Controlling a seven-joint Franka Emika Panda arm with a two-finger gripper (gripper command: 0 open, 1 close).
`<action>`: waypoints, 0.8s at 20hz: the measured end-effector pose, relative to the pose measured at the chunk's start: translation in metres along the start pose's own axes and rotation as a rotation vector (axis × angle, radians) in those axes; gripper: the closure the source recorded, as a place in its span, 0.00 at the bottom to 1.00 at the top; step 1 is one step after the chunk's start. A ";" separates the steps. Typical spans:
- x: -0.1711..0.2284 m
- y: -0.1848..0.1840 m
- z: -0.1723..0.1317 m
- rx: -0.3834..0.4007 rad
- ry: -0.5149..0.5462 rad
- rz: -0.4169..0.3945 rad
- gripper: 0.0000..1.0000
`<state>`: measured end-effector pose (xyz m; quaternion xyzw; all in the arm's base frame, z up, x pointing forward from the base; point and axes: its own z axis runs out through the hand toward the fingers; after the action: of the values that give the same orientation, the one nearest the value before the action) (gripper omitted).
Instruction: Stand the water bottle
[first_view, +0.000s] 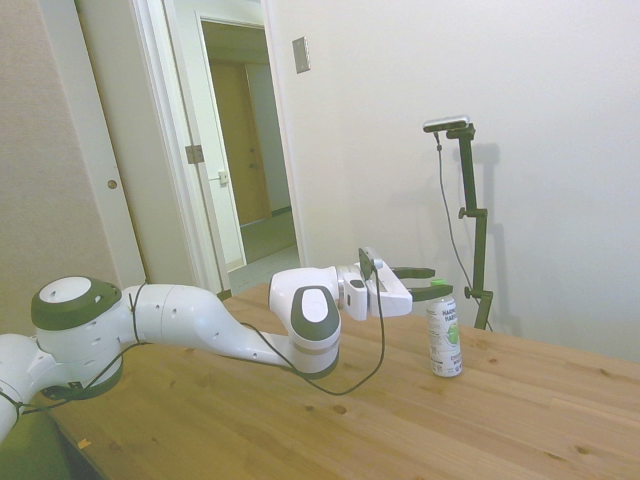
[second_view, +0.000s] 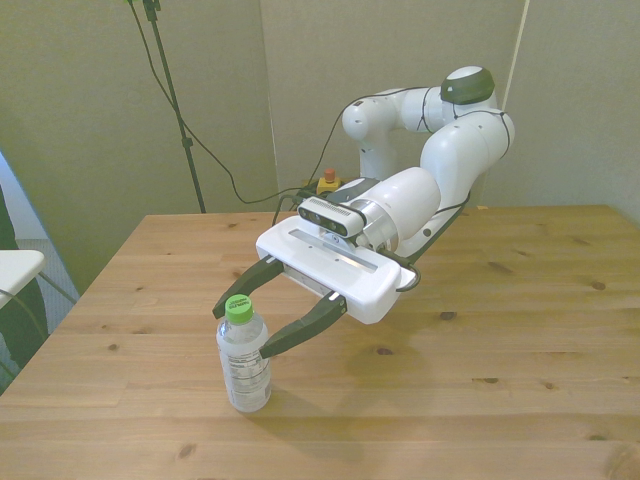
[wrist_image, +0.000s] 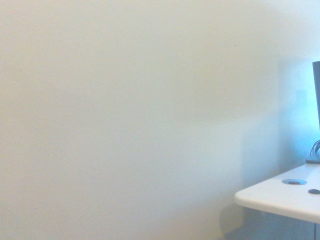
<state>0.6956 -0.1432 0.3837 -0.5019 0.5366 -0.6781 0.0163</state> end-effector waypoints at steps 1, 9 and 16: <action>0.000 -0.001 -0.001 -0.001 -0.004 -0.005 0.00; -0.001 0.001 -0.006 -0.027 -0.035 -0.016 0.00; 0.004 -0.001 -0.006 -0.028 -0.034 -0.001 0.00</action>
<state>0.6894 -0.1408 0.3876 -0.5138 0.5455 -0.6619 0.0178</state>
